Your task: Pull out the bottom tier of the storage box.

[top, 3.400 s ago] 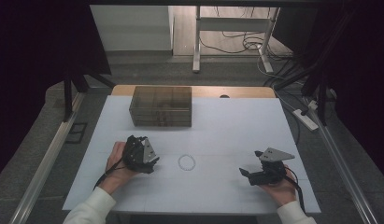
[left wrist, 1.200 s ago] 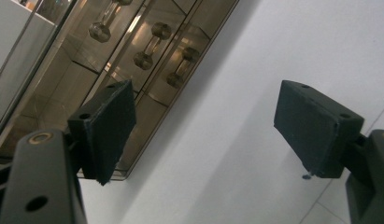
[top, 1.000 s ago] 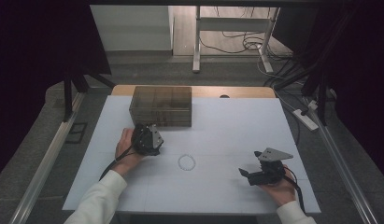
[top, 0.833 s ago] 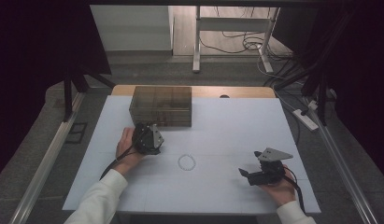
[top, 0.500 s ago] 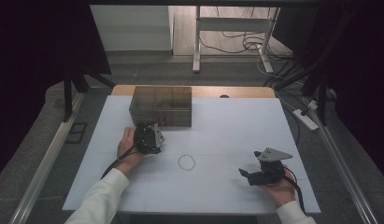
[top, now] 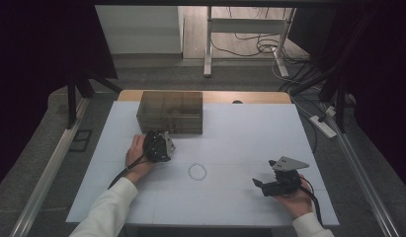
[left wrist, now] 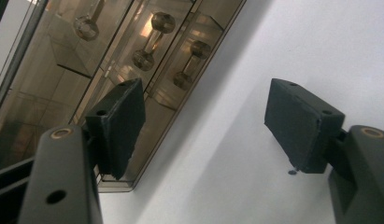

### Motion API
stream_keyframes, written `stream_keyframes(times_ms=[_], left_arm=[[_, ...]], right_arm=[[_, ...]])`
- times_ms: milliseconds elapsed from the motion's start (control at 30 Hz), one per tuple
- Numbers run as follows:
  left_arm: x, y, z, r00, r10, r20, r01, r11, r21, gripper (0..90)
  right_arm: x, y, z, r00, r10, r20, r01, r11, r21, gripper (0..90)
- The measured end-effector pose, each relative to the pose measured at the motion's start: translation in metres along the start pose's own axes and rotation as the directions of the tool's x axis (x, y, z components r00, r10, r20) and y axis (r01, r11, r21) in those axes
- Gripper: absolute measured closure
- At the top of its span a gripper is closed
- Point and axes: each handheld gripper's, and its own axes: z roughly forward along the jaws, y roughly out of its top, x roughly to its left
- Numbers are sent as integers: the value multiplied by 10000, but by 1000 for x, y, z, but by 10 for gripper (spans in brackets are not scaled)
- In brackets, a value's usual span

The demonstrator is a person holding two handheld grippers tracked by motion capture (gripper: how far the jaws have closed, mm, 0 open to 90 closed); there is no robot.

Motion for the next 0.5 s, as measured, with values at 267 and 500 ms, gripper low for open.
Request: stream_keyframes(times_ms=[267, 500], left_arm=[[-2, 1, 5, 9998, 202, -68, -201, 9997, 108, 361], [-3, 2, 8, 9989, 364, -301, -359, 9992, 177, 425]], right_arm=[[0, 0, 0, 10000, -19, 18, 19, 10000, 7, 83], [0, 0, 0, 10000, -28, 20, 28, 10000, 19, 83]])
